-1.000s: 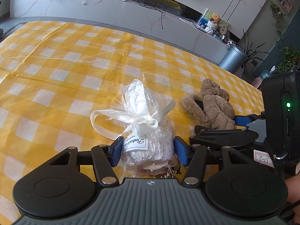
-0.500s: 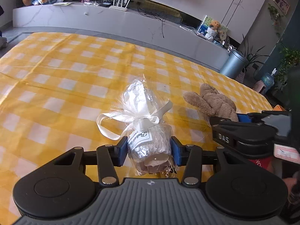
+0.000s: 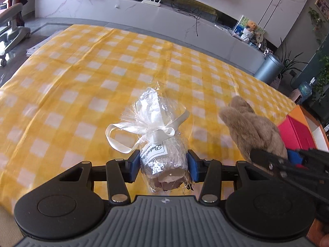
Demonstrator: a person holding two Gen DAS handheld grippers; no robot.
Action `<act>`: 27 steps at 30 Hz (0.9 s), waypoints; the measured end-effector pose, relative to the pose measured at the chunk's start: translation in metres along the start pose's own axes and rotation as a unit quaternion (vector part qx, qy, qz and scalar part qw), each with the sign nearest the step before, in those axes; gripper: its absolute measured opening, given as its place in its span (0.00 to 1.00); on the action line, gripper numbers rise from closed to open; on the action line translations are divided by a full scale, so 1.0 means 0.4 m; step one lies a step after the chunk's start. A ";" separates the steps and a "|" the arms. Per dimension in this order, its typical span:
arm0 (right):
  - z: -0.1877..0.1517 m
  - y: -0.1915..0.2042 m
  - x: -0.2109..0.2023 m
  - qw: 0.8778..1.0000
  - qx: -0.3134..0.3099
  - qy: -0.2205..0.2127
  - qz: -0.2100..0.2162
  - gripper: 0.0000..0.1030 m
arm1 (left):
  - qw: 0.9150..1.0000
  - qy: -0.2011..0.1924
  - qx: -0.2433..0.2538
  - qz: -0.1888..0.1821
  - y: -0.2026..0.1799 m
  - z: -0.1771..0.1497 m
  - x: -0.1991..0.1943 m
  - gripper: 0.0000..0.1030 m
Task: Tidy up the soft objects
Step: 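Carry the wrapped bundle in the left tool while the right tool carries the plush to the box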
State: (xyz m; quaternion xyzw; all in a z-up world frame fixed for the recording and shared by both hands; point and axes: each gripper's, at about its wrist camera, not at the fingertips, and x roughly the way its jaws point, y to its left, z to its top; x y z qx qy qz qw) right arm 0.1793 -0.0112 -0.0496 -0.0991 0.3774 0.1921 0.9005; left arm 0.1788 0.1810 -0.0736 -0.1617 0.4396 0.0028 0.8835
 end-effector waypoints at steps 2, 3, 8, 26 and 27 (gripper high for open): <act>-0.051 0.012 -0.033 1.000 -0.003 0.006 0.011 0.32 | 1.000 0.004 0.004 0.003 0.003 -0.023 -0.017 0.52; -0.078 0.019 -0.046 1.000 -0.004 0.010 0.016 0.32 | 1.000 0.009 0.005 0.005 0.005 -0.031 -0.020 0.52; -0.197 0.042 -0.064 0.999 -0.002 0.036 0.025 0.32 | 1.000 0.019 0.012 0.006 -0.002 -0.058 -0.041 0.52; -0.260 0.020 -0.059 1.000 0.000 -0.007 0.028 0.79 | 0.999 0.008 0.034 -0.002 -0.070 -0.100 -0.091 0.52; -0.260 0.019 -0.053 1.000 -0.001 -0.006 0.031 0.79 | 0.999 0.009 0.036 -0.002 -0.072 -0.102 -0.090 0.52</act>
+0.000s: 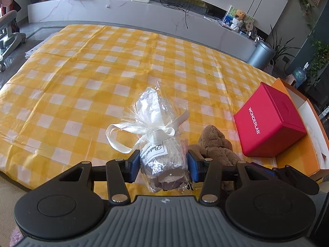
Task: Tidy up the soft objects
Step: 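Carry the wrapped bundle in the left tool while the right tool carries the plush to the box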
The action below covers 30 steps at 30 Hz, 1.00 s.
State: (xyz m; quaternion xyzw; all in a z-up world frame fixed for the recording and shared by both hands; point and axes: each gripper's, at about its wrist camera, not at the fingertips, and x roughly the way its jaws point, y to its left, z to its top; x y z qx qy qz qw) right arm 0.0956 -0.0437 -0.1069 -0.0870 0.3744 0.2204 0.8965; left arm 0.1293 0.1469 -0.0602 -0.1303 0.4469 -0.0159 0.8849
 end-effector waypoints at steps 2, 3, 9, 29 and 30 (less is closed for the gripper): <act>-0.002 -0.006 0.006 1.000 0.006 -0.005 0.010 0.74 | 1.000 0.002 0.004 0.001 -0.004 -0.002 0.001 0.52; -0.002 -0.010 0.010 1.000 0.010 -0.006 0.021 0.71 | 1.000 0.002 0.006 0.000 -0.007 -0.002 0.001 0.52; 0.002 -0.011 0.009 0.999 0.017 -0.005 0.039 0.41 | 1.000 0.005 0.010 0.002 -0.016 -0.003 0.002 0.52; 0.013 -0.095 -0.252 0.992 0.086 -0.078 0.048 0.39 | 0.996 -0.052 0.069 -0.025 -0.182 -0.031 -0.167 0.52; 0.007 -0.104 -0.268 0.991 0.092 -0.082 0.047 0.39 | 0.996 -0.054 0.072 -0.029 -0.194 -0.032 -0.173 0.52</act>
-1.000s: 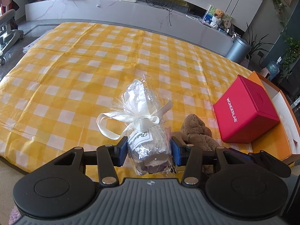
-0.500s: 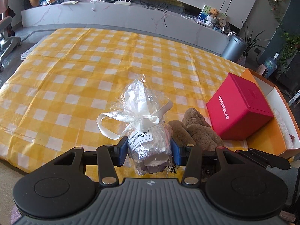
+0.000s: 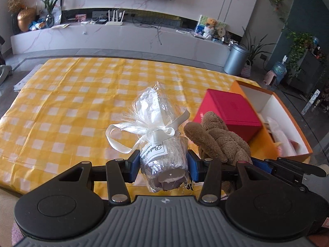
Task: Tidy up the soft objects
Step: 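Carry the wrapped bundle in the left tool while the right tool carries the plush to the box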
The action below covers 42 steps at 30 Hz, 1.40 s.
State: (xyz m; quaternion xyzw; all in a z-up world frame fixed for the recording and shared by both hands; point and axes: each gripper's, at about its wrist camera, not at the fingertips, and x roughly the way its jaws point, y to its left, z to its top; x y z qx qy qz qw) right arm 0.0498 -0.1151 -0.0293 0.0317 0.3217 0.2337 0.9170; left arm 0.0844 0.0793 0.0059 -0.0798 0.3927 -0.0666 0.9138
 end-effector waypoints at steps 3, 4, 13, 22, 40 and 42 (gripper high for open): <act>-0.006 -0.020 -0.054 1.000 0.013 -0.019 -0.008 0.39 | 1.000 -0.006 0.012 -0.011 -0.039 -0.001 -0.014 0.52; -0.008 -0.028 -0.069 0.999 0.016 -0.025 -0.011 0.39 | 1.000 -0.008 0.017 -0.013 -0.052 -0.002 -0.018 0.52; -0.029 -0.115 -0.211 0.994 0.060 -0.079 -0.053 0.39 | 0.997 -0.022 0.057 -0.039 -0.174 0.010 -0.033 0.52; -0.037 -0.233 -0.315 0.986 0.081 -0.103 -0.105 0.39 | 0.989 -0.022 0.116 -0.084 -0.332 0.055 0.006 0.52; 0.097 -0.460 -0.307 0.983 -0.004 -0.078 -0.168 0.39 | 0.968 -0.003 0.218 -0.124 -0.552 0.170 0.223 0.52; 0.114 -0.486 -0.286 0.983 -0.011 -0.068 -0.169 0.39 | 0.965 0.002 0.229 -0.126 -0.569 0.183 0.254 0.52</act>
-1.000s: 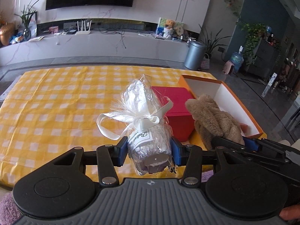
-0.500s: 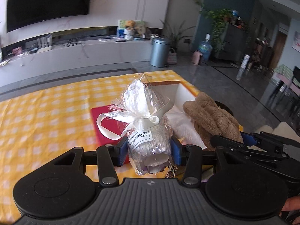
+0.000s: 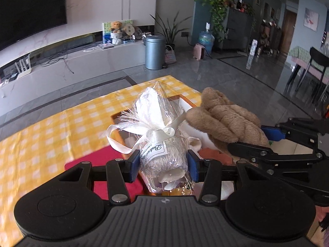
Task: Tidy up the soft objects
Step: 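Carry the wrapped bundle in the left tool while the right tool carries the plush to the box, then open both tools to drop the wrapped bundle and plush into the box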
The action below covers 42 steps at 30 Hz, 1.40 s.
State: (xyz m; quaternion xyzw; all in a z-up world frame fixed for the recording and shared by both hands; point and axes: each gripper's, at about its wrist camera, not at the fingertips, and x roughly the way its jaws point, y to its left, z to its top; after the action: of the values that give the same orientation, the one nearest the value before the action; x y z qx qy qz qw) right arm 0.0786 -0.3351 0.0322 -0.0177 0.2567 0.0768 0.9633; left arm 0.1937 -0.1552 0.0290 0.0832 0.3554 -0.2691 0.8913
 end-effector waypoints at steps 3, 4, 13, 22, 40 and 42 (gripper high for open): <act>0.016 -0.025 0.053 1.000 -0.010 0.015 -0.001 0.40 | 1.000 0.009 0.009 -0.001 0.003 0.022 0.045 0.52; 0.020 -0.032 0.070 1.000 -0.011 0.021 -0.001 0.40 | 1.000 0.011 0.010 -0.001 0.006 0.029 0.059 0.52; 0.029 -0.075 0.240 0.996 -0.040 0.078 0.006 0.39 | 0.998 0.058 0.017 0.005 0.022 0.054 0.215 0.52; -0.009 -0.091 0.388 0.987 -0.089 0.133 0.018 0.40 | 0.993 0.114 0.009 0.006 0.040 0.042 0.327 0.52; -0.026 -0.085 0.384 0.976 -0.143 0.167 -0.002 0.62 | 0.986 0.154 0.047 0.035 -0.008 0.011 0.388 0.65; -0.018 -0.088 0.370 0.976 -0.145 0.163 -0.006 0.64 | 0.987 0.151 0.051 0.038 -0.010 0.014 0.381 0.66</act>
State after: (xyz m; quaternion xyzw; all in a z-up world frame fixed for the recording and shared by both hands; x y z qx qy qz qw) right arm 0.2075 -0.3499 -0.0477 -0.1712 0.3963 0.1040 0.8960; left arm 0.2867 -0.2244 -0.0699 0.1818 0.4678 -0.2372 0.8317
